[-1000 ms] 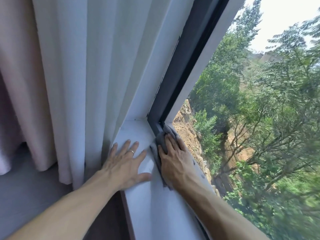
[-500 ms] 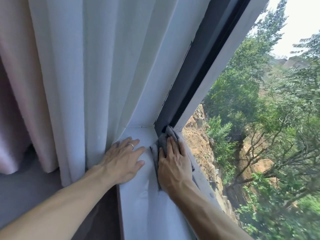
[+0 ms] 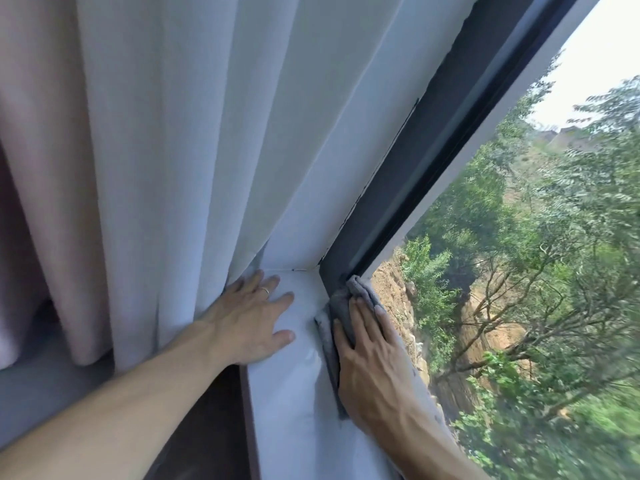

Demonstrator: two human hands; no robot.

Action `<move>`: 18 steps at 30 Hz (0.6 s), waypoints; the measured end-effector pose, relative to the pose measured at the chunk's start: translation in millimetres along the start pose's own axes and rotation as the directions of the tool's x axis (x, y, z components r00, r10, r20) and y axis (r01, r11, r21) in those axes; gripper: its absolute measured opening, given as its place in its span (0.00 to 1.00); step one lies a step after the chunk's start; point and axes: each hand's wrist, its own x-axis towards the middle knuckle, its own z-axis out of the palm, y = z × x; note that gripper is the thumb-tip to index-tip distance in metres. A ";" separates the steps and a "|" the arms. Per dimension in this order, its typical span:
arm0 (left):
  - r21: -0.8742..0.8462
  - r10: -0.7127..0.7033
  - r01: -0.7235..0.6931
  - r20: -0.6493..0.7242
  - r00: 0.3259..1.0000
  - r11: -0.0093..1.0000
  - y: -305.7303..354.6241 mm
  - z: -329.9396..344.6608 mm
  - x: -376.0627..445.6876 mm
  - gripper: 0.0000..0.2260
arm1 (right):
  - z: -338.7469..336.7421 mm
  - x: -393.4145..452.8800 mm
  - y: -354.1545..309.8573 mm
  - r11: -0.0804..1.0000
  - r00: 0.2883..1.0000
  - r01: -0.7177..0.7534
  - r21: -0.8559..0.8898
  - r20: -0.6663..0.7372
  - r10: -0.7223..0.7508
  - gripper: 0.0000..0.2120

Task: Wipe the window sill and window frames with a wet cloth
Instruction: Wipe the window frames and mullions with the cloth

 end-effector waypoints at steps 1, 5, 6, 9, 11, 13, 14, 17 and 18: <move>-0.012 0.007 -0.007 -0.001 1.000 1.000 -2.0 0.6 1.1 0.31 | 1.1 1.1 1.3 1.000 1.000 -0.001 0.004 0.008 0.001 0.29; -0.042 0.027 -0.026 0.017 0.999 0.999 -5.4 1.1 3.9 0.32 | -14.7 40.9 -0.7 0.991 0.994 0.104 -0.081 0.028 -0.102 0.31; -0.052 0.030 -0.029 0.022 0.999 0.998 -4.8 1.5 3.5 0.32 | -15.0 47.3 -0.6 0.977 0.991 0.133 -0.165 0.037 -0.129 0.30; -0.057 0.035 -0.033 0.037 0.999 0.998 -2.7 1.3 2.8 0.32 | -3.8 44.9 -0.3 0.990 0.998 0.051 -0.134 0.044 -0.046 0.27; -0.057 0.031 -0.028 0.042 0.999 0.998 -1.5 0.3 2.1 0.32 | 0.8 41.0 -1.5 0.994 0.999 0.026 -0.110 0.030 -0.023 0.32; -0.040 0.033 -0.032 0.033 0.999 0.999 -1.9 1.6 4.0 0.32 | -12.6 52.8 7.9 0.944 0.993 0.113 -0.309 0.009 -0.116 0.29; -0.038 0.038 -0.037 0.030 0.999 0.999 -1.0 2.7 4.0 0.32 | -25.9 62.0 11.3 0.919 0.989 0.147 -0.366 0.068 -0.132 0.29; -0.062 0.023 -0.021 0.034 0.999 0.998 -0.1 1.4 4.7 0.32 | -59.1 80.7 19.0 0.847 0.984 0.173 -0.502 0.115 -0.133 0.31; -0.062 0.028 -0.026 0.034 0.999 0.998 0.9 1.1 5.8 0.32 | -66.5 78.5 23.7 0.836 0.985 0.170 -0.522 0.117 -0.127 0.31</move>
